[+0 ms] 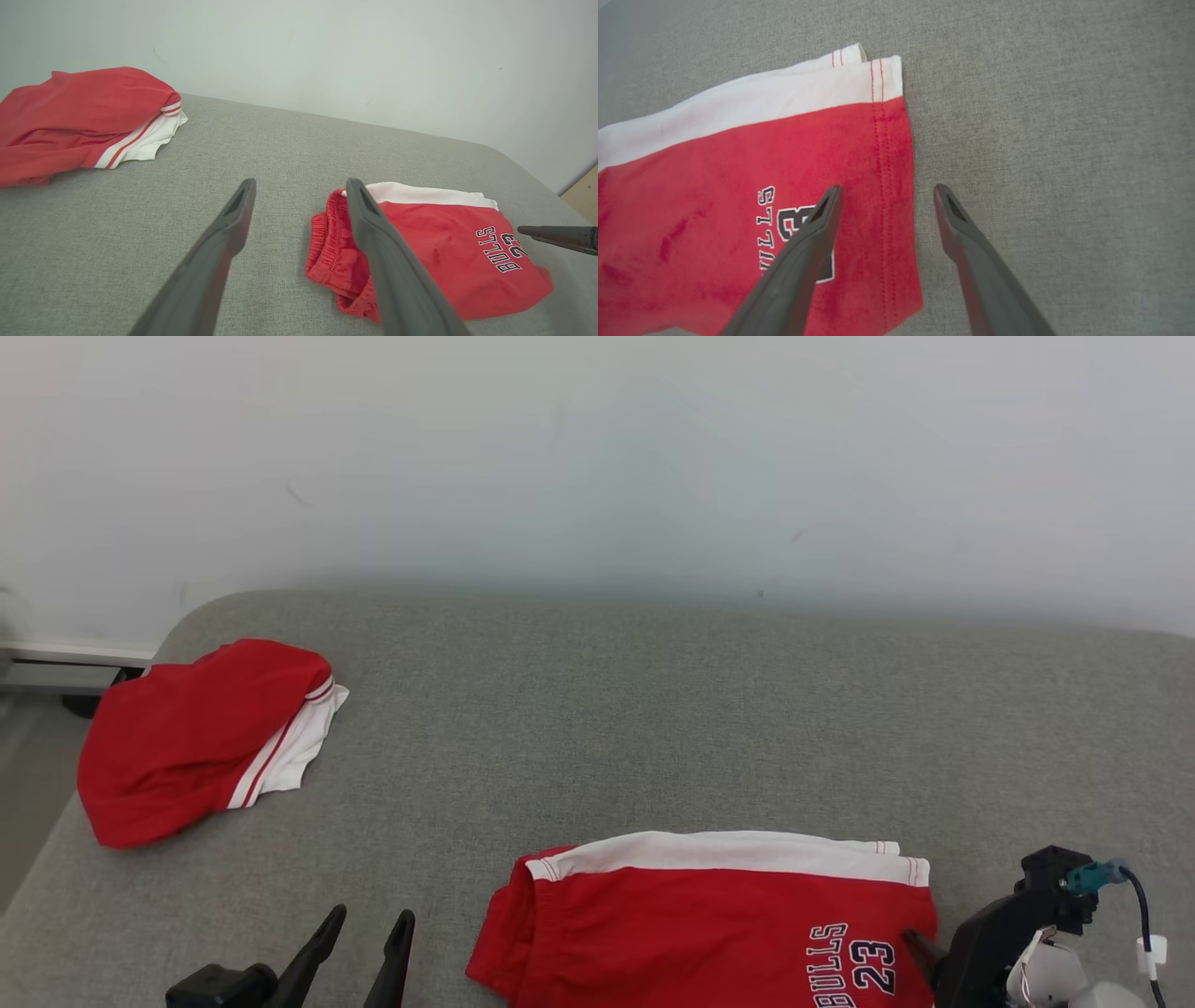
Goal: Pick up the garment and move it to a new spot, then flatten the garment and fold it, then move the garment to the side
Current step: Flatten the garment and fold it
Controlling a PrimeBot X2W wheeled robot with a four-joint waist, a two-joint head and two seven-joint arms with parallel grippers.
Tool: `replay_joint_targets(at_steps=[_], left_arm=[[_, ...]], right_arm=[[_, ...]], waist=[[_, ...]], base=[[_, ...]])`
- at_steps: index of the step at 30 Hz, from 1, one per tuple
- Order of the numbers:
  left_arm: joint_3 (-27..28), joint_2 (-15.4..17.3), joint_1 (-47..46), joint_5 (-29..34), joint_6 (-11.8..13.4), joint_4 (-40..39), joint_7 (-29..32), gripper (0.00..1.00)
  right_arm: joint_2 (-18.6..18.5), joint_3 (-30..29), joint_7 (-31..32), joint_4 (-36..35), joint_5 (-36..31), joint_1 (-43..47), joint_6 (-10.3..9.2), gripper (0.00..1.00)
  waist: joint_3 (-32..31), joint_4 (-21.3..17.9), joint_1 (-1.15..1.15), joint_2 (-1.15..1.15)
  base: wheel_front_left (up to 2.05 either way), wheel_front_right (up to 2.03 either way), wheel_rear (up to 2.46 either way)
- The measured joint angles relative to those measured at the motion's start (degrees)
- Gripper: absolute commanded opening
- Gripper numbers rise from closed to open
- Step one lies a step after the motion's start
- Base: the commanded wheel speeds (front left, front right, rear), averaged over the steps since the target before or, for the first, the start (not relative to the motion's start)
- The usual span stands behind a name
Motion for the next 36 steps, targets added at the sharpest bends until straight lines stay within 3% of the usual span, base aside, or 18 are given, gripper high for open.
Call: replay_joint_targets(at_steps=[14, 36], left_arm=[[-0.98, -0.20, -1.55, 0.00, -0.15, 0.24, 1.27, 1.00], [-0.41, -0.12, -1.76, -0.60, -1.14, 1.94, 1.44, 1.00]], right_arm=[[0.15, -1.90, 5.58, 6.51, -1.15, -3.88, -0.66, 1.00], [4.15, -1.54, 8.56, 10.79, -2.66, -9.27, -0.87, 1.00]], waist=[[0.85, 2.76, 0.00, 0.00], [1.27, 4.94, 0.00, 0.00]], base=[[0.00, 0.00, 0.00], [0.00, 0.00, 0.00]])
